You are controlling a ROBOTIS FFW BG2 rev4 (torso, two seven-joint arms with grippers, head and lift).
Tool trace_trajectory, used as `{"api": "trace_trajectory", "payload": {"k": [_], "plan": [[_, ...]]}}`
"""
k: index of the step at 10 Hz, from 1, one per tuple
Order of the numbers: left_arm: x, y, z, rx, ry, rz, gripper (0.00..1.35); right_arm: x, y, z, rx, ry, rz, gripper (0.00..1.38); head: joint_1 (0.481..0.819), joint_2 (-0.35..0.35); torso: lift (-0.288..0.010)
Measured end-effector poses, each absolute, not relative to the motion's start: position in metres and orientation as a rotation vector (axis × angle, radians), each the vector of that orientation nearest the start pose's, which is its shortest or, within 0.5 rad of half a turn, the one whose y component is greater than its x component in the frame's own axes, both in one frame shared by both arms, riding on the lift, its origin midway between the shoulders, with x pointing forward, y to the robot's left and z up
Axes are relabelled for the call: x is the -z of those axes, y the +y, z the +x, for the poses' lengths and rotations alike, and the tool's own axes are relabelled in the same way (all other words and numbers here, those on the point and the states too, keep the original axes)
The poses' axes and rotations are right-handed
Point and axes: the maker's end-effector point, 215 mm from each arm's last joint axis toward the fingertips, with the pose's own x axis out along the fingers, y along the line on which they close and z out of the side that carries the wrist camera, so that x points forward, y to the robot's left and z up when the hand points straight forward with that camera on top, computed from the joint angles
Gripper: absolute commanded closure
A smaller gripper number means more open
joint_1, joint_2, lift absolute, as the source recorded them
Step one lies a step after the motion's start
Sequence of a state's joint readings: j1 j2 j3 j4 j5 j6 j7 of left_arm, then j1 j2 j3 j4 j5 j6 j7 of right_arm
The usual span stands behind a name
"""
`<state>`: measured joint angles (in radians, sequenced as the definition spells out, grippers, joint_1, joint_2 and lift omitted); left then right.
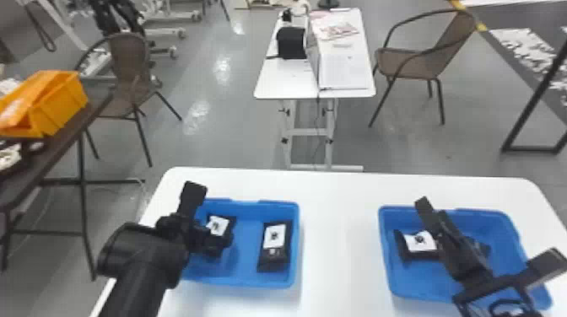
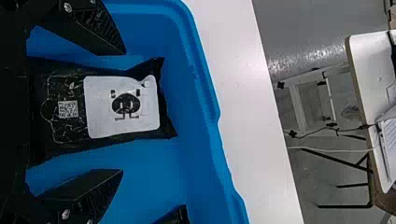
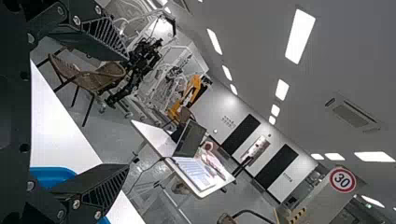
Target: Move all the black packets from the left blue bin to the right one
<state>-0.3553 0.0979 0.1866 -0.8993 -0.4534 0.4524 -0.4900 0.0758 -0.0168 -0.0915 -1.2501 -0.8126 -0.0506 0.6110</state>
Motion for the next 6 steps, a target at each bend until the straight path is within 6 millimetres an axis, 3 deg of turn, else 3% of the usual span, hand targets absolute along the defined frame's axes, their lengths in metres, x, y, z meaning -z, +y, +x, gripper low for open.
{"api": "trace_trajectory", "payload": {"k": [1, 2, 3, 5, 6], "plan": [[0.611, 0.322, 0.554, 0.217, 0.883, 0.175, 0.14, 0.450, -0.210, 0.522, -0.305, 0.038, 0.843, 0.21, 0.695, 0.114, 0.000], [0.617, 0.322, 0.549, 0.214, 0.897, 0.158, 0.41, 0.451, -0.210, 0.521, -0.304, 0.039, 0.846, 0.21, 0.695, 0.114, 0.000], [0.621, 0.322, 0.543, 0.212, 0.917, 0.146, 0.87, 0.453, -0.210, 0.520, -0.302, 0.041, 0.851, 0.21, 0.695, 0.115, 0.000], [0.624, 0.324, 0.540, 0.225, 0.932, 0.151, 1.20, 0.454, -0.209, 0.519, -0.299, 0.042, 0.864, 0.21, 0.695, 0.119, 0.000], [0.621, 0.324, 0.541, 0.242, 0.927, 0.164, 1.21, 0.455, -0.208, 0.519, -0.299, 0.044, 0.867, 0.21, 0.695, 0.120, 0.000]]}}
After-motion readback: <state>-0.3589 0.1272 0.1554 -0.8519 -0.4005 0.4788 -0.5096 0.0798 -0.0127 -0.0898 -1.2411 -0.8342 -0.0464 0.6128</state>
